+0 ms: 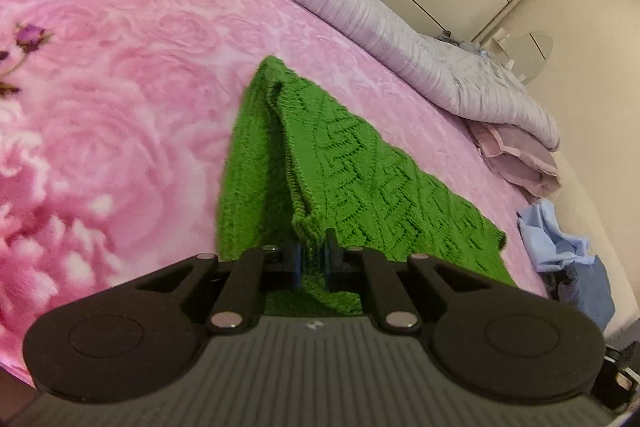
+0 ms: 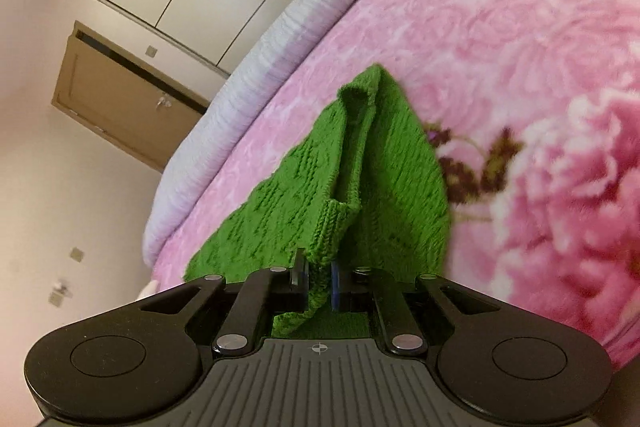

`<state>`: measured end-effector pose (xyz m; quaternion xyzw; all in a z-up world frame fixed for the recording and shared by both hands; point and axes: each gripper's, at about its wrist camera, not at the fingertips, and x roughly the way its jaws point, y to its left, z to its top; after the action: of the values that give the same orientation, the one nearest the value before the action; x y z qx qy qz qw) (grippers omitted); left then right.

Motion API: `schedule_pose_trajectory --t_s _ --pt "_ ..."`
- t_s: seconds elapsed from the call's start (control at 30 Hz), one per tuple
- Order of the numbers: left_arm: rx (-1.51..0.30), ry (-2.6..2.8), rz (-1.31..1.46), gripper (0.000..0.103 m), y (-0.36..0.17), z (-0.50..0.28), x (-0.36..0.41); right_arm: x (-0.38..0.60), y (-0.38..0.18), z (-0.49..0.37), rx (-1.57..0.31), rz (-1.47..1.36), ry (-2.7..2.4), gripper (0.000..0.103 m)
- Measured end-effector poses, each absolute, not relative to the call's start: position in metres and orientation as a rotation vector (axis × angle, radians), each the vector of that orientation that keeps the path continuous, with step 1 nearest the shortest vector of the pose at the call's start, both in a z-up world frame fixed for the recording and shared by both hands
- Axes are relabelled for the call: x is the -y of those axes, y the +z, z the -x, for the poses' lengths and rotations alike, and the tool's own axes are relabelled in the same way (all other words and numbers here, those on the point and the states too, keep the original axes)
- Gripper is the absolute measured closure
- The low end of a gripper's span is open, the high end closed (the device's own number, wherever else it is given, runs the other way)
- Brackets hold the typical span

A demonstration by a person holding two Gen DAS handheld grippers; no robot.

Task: Fold clothes
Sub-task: 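Fold the vest side inward with the right gripper while the left gripper holds the hem, then lift the folded vest by its hem with both grippers and shake it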

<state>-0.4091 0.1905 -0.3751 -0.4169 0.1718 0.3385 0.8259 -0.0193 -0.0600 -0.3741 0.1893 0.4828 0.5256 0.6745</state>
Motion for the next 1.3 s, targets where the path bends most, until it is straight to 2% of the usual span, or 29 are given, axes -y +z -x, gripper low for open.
schedule_pose_trajectory --t_s 0.13,0.27,0.43,0.6,0.77,0.93,1.07,1.17,1.3 --pt "-0.359 0.699 0.865 0.096 -0.375 0.407 -0.180 0.058 -0.369 0.011 -1.038 -0.421 1.150 0.095" --pt "-0.384 0.739 0.874 0.096 -0.387 0.407 -0.182 0.064 -0.366 0.014 -1.047 -0.392 1.167 0.095" --pt "-0.399 0.745 0.848 0.095 -0.392 0.408 -0.175 0.071 -0.391 0.016 -1.112 -0.386 1.100 0.095" --pt "-0.447 0.766 0.786 0.092 -0.387 0.408 -0.165 0.066 -0.383 0.018 -1.096 -0.286 1.110 0.092" --pt "-0.473 0.813 0.661 0.091 -0.351 0.413 -0.149 0.072 -0.352 0.030 -0.962 -0.110 1.060 0.077" --pt "-0.453 0.797 0.554 0.090 -0.330 0.386 -0.151 0.056 -0.327 0.051 -0.758 0.041 1.096 0.075" --pt "-0.570 0.800 0.524 0.090 -0.360 0.358 -0.158 0.033 -0.349 0.068 -0.733 0.176 1.139 0.075" --pt "-0.590 0.818 0.475 0.088 -0.383 0.366 -0.146 0.041 -0.372 0.083 -0.669 0.264 1.162 0.076" --pt "-0.633 0.782 0.457 0.089 -0.369 0.374 -0.149 0.050 -0.362 0.080 -0.706 0.345 1.201 0.075"
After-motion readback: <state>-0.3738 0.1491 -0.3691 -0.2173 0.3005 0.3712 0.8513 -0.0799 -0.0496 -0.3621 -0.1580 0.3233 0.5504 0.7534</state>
